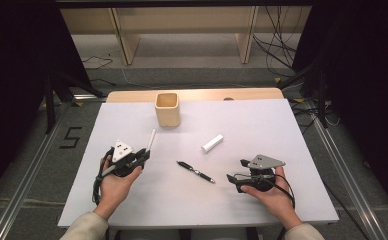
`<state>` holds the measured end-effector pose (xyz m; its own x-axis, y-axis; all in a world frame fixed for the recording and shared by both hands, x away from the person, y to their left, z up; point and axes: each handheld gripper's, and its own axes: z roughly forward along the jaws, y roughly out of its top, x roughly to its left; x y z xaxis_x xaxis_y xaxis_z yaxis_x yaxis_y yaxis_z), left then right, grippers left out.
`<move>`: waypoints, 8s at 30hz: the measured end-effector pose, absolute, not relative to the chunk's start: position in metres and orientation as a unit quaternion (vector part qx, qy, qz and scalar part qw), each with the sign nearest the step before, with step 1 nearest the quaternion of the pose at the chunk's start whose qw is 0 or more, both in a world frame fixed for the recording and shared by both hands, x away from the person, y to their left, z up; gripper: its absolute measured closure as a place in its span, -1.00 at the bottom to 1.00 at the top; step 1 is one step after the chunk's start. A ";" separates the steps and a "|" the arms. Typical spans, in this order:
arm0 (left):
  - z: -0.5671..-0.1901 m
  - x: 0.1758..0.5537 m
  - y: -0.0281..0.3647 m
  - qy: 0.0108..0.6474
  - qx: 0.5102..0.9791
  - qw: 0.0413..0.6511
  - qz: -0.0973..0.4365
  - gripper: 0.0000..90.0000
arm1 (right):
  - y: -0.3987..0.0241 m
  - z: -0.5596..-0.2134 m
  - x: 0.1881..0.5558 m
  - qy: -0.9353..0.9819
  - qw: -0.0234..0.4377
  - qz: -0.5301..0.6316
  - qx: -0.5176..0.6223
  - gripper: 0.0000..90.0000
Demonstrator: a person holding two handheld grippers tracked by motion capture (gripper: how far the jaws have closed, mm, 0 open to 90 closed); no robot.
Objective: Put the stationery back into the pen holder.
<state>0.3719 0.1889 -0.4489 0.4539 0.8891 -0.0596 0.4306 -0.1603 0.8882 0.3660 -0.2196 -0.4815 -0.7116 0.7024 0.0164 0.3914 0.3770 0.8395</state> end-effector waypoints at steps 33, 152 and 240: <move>-0.453 0.363 0.101 0.378 0.762 0.484 0.204 0.75 | -0.126 -0.447 0.406 0.773 0.113 0.527 0.333 -0.27; -0.406 0.429 0.138 0.413 0.690 0.520 0.289 0.74 | -0.157 -0.474 0.394 0.811 0.146 0.457 0.334 -0.21; -0.378 0.544 0.155 0.437 0.658 0.501 0.353 0.73 | -0.157 -0.484 0.395 0.819 0.143 0.441 0.339 -0.27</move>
